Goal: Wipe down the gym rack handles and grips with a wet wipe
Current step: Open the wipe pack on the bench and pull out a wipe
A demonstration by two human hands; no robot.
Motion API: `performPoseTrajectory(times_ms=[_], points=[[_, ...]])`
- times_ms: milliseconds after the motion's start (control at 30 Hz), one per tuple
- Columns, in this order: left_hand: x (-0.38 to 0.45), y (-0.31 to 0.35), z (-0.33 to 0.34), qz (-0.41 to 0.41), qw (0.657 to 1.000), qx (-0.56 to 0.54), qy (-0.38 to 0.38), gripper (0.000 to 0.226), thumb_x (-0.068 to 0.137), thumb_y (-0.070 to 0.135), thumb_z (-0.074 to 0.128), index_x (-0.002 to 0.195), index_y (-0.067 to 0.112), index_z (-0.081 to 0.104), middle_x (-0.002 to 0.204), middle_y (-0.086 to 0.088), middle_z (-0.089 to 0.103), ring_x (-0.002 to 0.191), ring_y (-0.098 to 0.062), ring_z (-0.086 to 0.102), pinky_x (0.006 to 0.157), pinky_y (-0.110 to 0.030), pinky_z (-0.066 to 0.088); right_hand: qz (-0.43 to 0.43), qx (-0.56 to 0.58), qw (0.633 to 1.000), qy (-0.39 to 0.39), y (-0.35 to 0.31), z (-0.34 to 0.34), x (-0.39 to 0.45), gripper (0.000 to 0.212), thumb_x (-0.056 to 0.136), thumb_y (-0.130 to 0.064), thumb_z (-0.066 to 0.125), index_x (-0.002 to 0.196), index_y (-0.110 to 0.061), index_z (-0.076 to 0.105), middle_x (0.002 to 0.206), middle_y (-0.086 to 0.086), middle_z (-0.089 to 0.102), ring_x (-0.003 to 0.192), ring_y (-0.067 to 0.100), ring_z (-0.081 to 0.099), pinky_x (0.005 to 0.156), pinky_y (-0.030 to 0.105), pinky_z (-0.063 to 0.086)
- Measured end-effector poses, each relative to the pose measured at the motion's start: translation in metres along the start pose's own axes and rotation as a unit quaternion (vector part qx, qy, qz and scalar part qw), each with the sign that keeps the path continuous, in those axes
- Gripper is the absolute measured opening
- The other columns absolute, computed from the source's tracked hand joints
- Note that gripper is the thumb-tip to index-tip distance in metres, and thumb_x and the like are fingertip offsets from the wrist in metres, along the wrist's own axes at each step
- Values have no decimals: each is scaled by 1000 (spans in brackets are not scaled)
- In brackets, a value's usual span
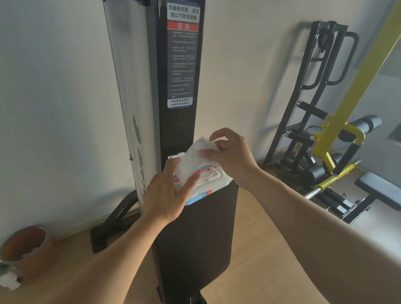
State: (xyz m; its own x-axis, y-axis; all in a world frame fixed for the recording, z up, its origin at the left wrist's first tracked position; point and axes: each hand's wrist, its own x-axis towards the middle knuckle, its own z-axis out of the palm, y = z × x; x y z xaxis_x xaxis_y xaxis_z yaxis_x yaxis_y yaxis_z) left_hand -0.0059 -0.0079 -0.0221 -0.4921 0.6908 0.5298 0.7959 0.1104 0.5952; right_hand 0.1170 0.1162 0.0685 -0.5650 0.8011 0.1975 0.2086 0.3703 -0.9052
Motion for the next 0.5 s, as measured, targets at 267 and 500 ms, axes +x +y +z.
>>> performPoseTrajectory(times_ms=[267,500], points=[[0,-6,4,-6,1000,-19,-2,56,88,78,27,124,36,36,115,5,67,92,-16,71,77,-33,63,-36,-135,990,-27,-2,5,-3,37,71,-35,88,105,-27,76,72,-8,64,63,10,58,59,24,54],[1,-6,4,-25,1000,13,-5,46,101,53,24,117,17,48,90,9,59,77,-18,68,66,-28,57,17,-51,994,-95,4,1,-1,30,78,-21,85,105,-30,76,95,2,76,89,26,71,85,43,59]])
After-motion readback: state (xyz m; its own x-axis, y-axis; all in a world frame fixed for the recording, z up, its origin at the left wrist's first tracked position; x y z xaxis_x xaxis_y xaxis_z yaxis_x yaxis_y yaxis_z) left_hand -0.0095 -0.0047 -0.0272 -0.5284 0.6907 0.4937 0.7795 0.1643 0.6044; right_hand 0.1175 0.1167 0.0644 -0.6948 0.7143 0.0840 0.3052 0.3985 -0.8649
